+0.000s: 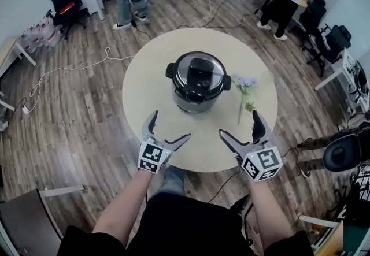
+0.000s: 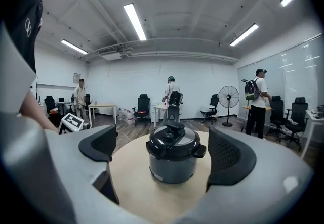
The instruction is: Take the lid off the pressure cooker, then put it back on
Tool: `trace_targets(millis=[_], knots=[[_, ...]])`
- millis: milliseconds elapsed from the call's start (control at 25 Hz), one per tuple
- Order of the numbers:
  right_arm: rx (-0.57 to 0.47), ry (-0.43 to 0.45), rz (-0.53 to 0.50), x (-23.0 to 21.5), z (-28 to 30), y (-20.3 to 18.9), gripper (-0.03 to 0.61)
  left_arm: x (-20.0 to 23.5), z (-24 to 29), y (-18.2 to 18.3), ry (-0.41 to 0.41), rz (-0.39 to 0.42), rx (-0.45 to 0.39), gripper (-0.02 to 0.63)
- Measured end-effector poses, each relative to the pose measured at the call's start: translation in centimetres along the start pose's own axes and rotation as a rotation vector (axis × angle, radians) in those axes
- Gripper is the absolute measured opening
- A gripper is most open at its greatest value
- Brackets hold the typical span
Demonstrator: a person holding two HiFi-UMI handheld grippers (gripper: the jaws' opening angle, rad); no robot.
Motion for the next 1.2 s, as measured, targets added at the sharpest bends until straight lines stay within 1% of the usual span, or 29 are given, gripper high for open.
trace_targets(millis=[120, 280, 440, 560, 640, 840, 1040, 1200], knots=[[0.04, -0.014, -0.016, -2.0, 5.2, 2.0, 0.577, 2.5, 5.4, -1.3, -0.055, -0.005, 0.051, 0.588], [0.108, -0.02, -0.029, -4.3, 10.5, 2.6, 0.577, 4.5, 11.3, -3.8, -0.105, -0.037, 0.111, 0.589], [0.162, -0.007, -0.054, -6.2, 14.1, 3.5, 0.577, 5.8, 15.4, -4.9, -0.133, -0.048, 0.146, 0.589], [0.204, 0.024, -0.081, -7.1, 16.1, 4.1, 0.577, 6.2, 17.2, -5.2, -0.143, -0.051, 0.17, 0.589], [0.224, 0.059, -0.103, -7.6, 17.5, 4.7, 0.577, 6.4, 18.0, -5.0, -0.138, -0.055, 0.177, 0.589], [0.275, 0.179, -0.178, -8.9, 20.8, 6.3, 0.575, 6.7, 19.2, -3.9, -0.08, -0.063, 0.19, 0.591], [0.365, 0.319, -0.304, -9.2, 24.1, 6.9, 0.567, 6.4, 20.2, -4.1, 0.007, -0.111, 0.211, 0.591], [0.448, 0.411, -0.41, -8.9, 26.8, 8.5, 0.546, 6.3, 20.3, -4.0, 0.013, -0.108, 0.217, 0.591]])
Point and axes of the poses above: the fingertips, and each gripper's own axes: z forward along the fingers, x to its left, y out of its top, the point moved 7 cm from there along -z, backward along the fingers, and after that the axes turned 12 degrees about x, right-handed, at the moved point
